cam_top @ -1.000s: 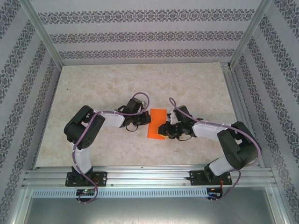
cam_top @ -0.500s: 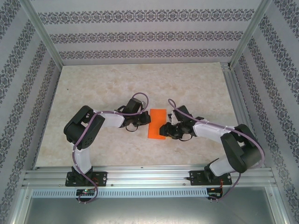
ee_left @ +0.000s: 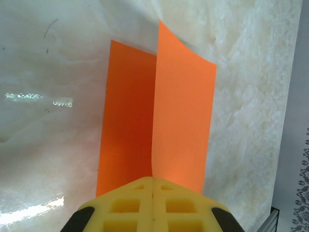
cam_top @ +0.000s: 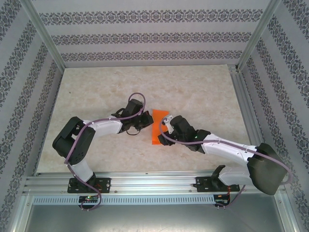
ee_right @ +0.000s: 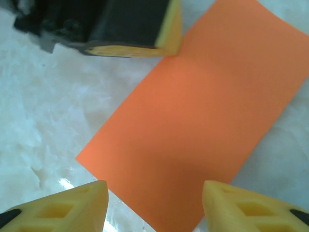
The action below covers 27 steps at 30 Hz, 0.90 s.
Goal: Fold a paper plane with a square sheet of paper (pick it up from the middle)
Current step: Fold the square sheet of paper in half at the center of the table.
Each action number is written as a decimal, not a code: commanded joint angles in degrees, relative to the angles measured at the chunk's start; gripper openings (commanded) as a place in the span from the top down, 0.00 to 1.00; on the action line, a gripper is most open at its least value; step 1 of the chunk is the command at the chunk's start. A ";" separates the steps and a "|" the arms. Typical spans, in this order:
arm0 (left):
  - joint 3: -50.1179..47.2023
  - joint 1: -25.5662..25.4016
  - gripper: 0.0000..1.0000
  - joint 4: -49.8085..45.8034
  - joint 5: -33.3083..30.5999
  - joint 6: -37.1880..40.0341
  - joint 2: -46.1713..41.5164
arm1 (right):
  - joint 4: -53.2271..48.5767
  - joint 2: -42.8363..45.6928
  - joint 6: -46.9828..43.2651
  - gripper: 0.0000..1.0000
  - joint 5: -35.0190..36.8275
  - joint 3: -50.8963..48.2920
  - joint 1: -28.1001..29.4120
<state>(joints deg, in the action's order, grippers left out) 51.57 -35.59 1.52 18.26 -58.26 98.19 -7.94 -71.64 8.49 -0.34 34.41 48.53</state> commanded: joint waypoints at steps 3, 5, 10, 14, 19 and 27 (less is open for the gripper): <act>1.29 0.44 1.00 -2.44 0.18 -2.29 0.19 | 11.37 -1.92 -10.57 0.35 10.12 -3.69 6.14; 1.59 0.40 1.00 -2.57 0.49 -2.29 0.55 | 11.49 -3.19 -11.08 0.30 9.94 -3.45 7.18; 2.09 0.40 1.00 -3.23 0.94 -1.77 0.76 | 10.91 -7.58 -13.74 0.27 13.23 -2.05 10.25; 2.02 0.43 1.00 -3.18 1.09 -1.78 0.77 | 11.62 -11.46 -15.60 0.25 19.75 -0.79 12.12; 2.21 0.44 1.00 -3.35 1.20 -1.57 1.03 | 12.96 -15.43 -17.01 0.27 28.44 1.41 13.19; 2.49 0.41 1.00 -3.66 1.15 -1.37 1.29 | 14.62 -14.82 -14.71 0.47 27.10 1.14 13.52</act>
<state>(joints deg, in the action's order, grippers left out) 52.66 -35.59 -1.23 18.96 -59.48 98.89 4.51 -86.96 -6.96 25.10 34.87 61.36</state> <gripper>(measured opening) 0.066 0.556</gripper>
